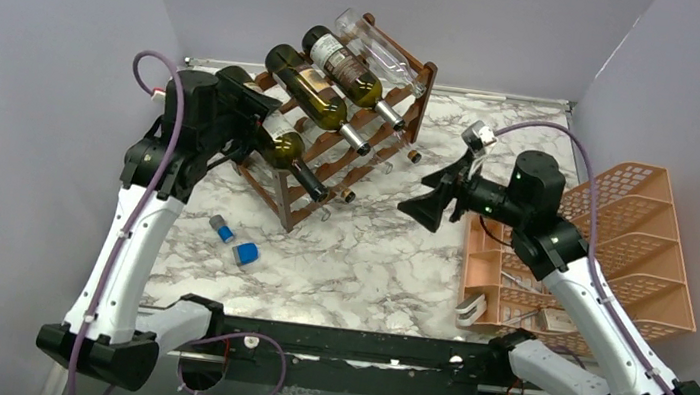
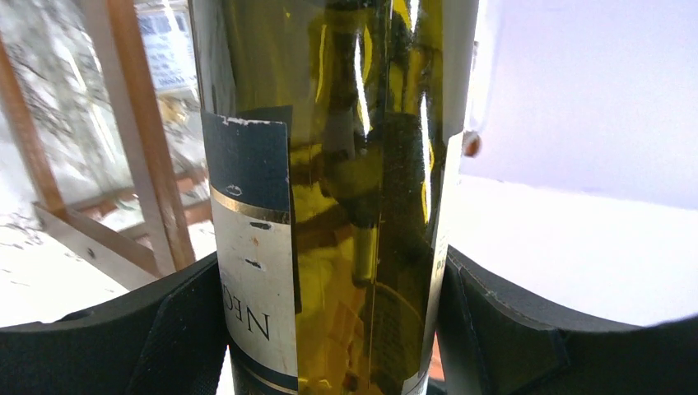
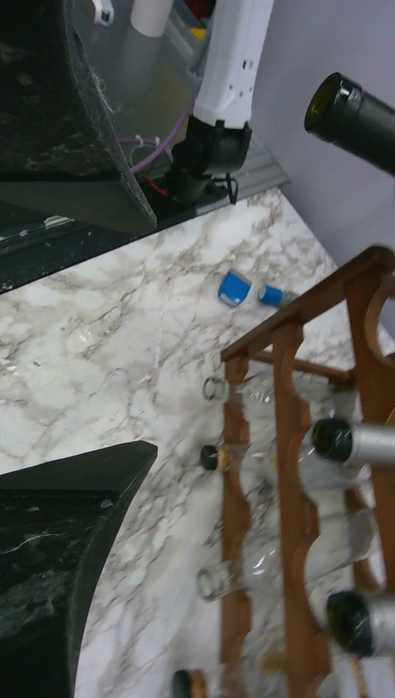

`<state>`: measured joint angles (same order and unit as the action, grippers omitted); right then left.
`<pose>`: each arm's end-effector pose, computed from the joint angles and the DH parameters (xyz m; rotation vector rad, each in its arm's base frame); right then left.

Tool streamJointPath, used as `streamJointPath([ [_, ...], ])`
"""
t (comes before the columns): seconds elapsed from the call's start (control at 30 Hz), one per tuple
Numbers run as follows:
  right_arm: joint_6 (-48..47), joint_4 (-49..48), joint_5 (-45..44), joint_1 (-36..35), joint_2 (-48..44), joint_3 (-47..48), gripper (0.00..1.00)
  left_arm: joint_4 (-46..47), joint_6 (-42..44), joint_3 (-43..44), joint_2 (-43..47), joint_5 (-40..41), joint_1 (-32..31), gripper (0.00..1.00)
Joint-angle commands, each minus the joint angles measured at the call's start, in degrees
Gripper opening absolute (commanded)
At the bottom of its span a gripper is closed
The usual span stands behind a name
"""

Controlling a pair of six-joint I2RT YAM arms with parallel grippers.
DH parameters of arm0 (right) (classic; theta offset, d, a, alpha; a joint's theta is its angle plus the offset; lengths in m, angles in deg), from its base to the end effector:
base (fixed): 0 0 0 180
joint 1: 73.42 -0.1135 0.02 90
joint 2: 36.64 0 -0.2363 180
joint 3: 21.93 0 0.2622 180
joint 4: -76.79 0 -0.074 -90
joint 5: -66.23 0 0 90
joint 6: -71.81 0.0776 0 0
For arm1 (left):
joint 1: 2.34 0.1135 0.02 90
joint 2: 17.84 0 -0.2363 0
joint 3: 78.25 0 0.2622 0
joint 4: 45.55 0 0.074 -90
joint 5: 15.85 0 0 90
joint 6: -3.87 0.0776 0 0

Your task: Take the wine bottle off the wine rack

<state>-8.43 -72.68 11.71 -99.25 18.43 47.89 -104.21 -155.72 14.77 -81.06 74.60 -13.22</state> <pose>0.2237 0.1583 0.3367 -0.7053 1.7778 0.9961 0.2690 -0.0511 0.3816 -1.0770 1.9044 -0.8282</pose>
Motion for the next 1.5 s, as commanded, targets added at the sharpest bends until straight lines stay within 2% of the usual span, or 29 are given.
streamJointPath([
  [0.0,-1.51,-14.68,7.69,-5.36,2.24,0.04,1.0,6.62,-4.48,0.43,4.51,-8.65,-0.02,0.47],
  [0.13,-9.03,-27.05,3.85,-14.11,4.82,-1.74,1.0,9.32,-7.54,-0.48,6.02,-13.89,-0.02,0.47],
  [0.2,-13.43,-35.33,4.08,-15.5,6.31,-3.91,1.0,9.65,-7.92,0.02,6.26,-15.51,-0.02,0.47],
  [0.33,-24.97,-55.43,13.81,-16.51,8.78,-9.83,0.97,9.89,-9.2,-0.67,7.43,-17.93,-0.03,0.47],
  [0.43,-31.79,-62.89,19.06,-16.97,12.0,-9.14,0.9,10.37,-10.54,-1.95,8.16,-19.59,-0.02,0.47],
  [0.63,-34.6,-72.82,18.08,-20.26,17.58,-4.66,0.91,12.21,-13.66,-4.37,8.67,-21.34,-0.02,0.47],
  [0.8,-36.92,-77.11,17.89,-24.59,21.49,-1.55,0.87,12.62,-15.81,-6.04,9.07,-21.05,-0.03,0.47],
  [0.87,-37.99,-77.74,18.08,-25.94,23.07,-0.26,0.84,13.19,-17.14,-7.25,9.05,-21.78,-0.02,0.47],
  [0.97,-38.38,-79.25,19.62,-26.77,25.44,0.84,0.73,14.34,-19.03,-8.75,9.14,-22.93,-0.02,0.47],
  [1.23,-37.84,-85.9,19.86,-27.44,30.68,2.62,0.67,14.77,-19.96,-8.46,9.31,-22.42,-0.02,0.46],
  [1.47,-37.02,-91.48,13.93,-27.44,34.47,3.48,0.62,14.7,-20.46,-8.06,9.5,-22.12,-0.02,0.46],
])
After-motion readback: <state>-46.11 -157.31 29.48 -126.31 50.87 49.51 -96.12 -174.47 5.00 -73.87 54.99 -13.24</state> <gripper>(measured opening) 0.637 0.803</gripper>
